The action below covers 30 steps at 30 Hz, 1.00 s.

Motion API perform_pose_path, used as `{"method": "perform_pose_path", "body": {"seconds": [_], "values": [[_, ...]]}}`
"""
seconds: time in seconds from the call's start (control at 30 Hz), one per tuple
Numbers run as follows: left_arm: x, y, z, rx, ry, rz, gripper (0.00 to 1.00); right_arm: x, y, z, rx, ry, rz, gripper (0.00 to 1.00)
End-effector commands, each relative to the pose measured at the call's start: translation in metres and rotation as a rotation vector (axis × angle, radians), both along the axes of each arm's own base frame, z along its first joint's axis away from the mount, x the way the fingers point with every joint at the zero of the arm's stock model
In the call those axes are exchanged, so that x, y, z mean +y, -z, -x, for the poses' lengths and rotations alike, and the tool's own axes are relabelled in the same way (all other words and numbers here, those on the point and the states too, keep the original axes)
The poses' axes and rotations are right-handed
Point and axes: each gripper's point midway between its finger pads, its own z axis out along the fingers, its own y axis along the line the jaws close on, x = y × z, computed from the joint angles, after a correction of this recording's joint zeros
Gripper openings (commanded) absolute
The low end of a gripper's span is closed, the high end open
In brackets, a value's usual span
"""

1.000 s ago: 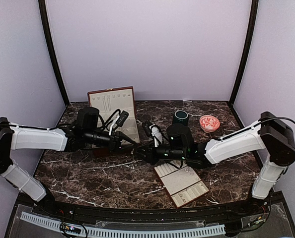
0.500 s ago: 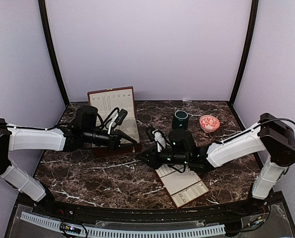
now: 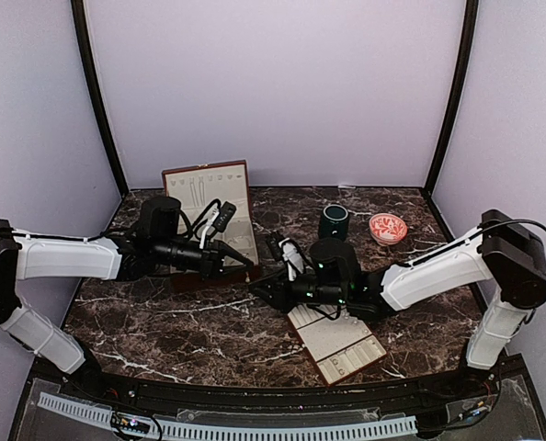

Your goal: Organize the mixed jewelry

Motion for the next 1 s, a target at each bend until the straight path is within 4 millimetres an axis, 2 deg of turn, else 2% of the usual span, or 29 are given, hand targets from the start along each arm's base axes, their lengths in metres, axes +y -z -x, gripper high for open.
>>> {"method": "perform_pose_path", "body": {"seconds": [0.0,0.2,0.97], "values": [[0.0,-0.012,0.004,-0.029,0.014,0.019,0.0,0.003,-0.037,-0.005,-0.075,0.027,-0.084,0.26],[0.0,-0.013,0.004,-0.031,0.014,0.021,0.0,0.005,-0.044,-0.008,-0.095,0.039,-0.096,0.24],[0.0,-0.015,0.004,-0.032,0.019,0.026,0.0,0.02,-0.037,-0.011,-0.092,0.014,-0.1,0.16]]}}
